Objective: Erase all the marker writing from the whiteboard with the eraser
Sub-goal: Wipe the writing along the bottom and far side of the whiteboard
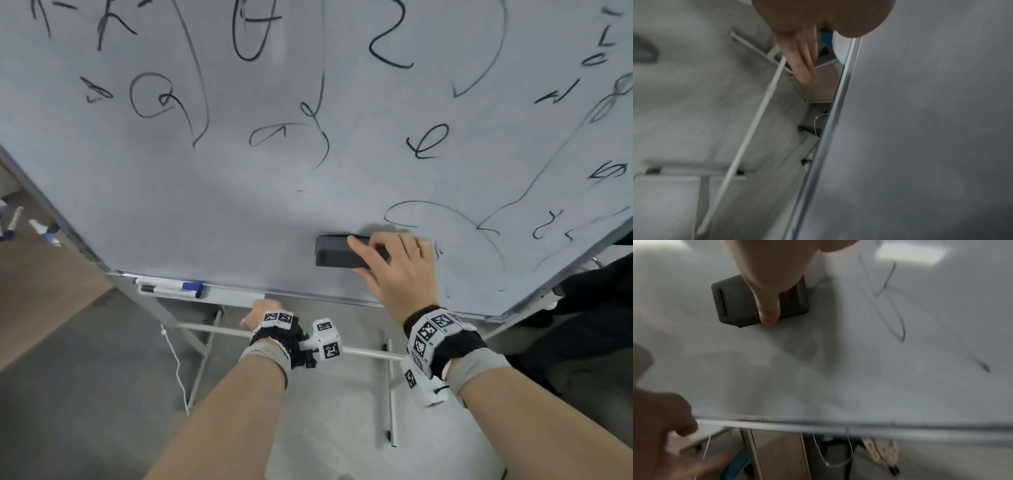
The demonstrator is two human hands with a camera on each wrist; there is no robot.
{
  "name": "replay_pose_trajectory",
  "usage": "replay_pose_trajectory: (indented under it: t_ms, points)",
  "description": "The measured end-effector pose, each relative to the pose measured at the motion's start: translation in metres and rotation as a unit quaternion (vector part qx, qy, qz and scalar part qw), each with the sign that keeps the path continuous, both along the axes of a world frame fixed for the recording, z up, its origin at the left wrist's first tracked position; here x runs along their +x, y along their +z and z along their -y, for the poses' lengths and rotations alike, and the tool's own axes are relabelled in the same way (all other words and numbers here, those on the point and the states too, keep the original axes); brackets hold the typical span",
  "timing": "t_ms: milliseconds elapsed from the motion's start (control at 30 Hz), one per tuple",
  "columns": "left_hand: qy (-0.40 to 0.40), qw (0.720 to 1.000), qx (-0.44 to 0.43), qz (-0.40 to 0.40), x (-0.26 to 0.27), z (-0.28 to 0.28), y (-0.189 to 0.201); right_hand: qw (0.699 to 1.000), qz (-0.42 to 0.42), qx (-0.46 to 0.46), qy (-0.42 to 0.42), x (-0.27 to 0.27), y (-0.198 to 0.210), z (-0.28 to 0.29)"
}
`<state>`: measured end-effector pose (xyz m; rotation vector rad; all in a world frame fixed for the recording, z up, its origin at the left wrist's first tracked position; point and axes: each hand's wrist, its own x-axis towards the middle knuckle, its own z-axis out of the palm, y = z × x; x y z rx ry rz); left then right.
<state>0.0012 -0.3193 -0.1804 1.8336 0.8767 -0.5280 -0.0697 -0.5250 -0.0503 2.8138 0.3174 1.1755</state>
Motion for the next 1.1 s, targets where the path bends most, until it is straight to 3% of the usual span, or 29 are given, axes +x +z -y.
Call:
replay_pose_trajectory:
  t_ms: [33, 100, 133, 200, 267, 333, 400, 567, 867, 1000, 1100]
  points:
    - [0.009, 0.998, -0.062, 0.016, 0.009, 0.015, -0.016, 1.000, 0.028, 0.005, -0.001, 0.001, 0.017, 0.005]
    - [0.103, 0.979, -0.172, 0.043, 0.028, 0.049, -0.059, 0.998, 0.068, 0.009, -0.001, 0.002, 0.043, 0.013]
    - [0.181, 0.953, -0.244, 0.009, 0.029, 0.064, -0.062, 0.997, 0.077, 0.005, -0.002, 0.002, 0.050, 0.016]
    - [0.239, 0.893, -0.380, -0.022, 0.004, 0.079, -0.009, 0.997, 0.081, -0.003, 0.002, 0.000, 0.050, 0.021]
    - [0.236, 0.871, -0.430, 0.006, -0.019, 0.083, 0.027, 0.997, 0.073, -0.002, 0.018, -0.003, 0.036, 0.022]
    - [0.245, 0.871, -0.423, 0.040, -0.031, 0.079, 0.030, 0.998, 0.043, -0.018, 0.036, -0.009, 0.012, 0.026]
    - [0.241, 0.867, -0.431, 0.065, -0.028, 0.078, 0.008, 0.998, -0.010, -0.046, 0.045, -0.016, -0.018, 0.032]
    - [0.257, 0.864, -0.423, 0.086, -0.037, 0.082, 0.010, 0.992, -0.115, -0.051, 0.006, -0.040, -0.068, 0.051]
    - [0.265, 0.856, -0.428, 0.117, -0.044, 0.098, 0.019, 0.998, 0.051, 0.025, -0.020, -0.032, 0.011, 0.065]
    - [0.285, 0.863, -0.409, 0.083, -0.040, 0.100, 0.014, 0.998, 0.057, 0.026, -0.029, -0.029, 0.010, 0.064]
    - [0.292, 0.860, -0.410, 0.082, -0.039, 0.102, 0.022, 1.000, 0.009, -0.008, -0.009, -0.027, -0.011, 0.064]
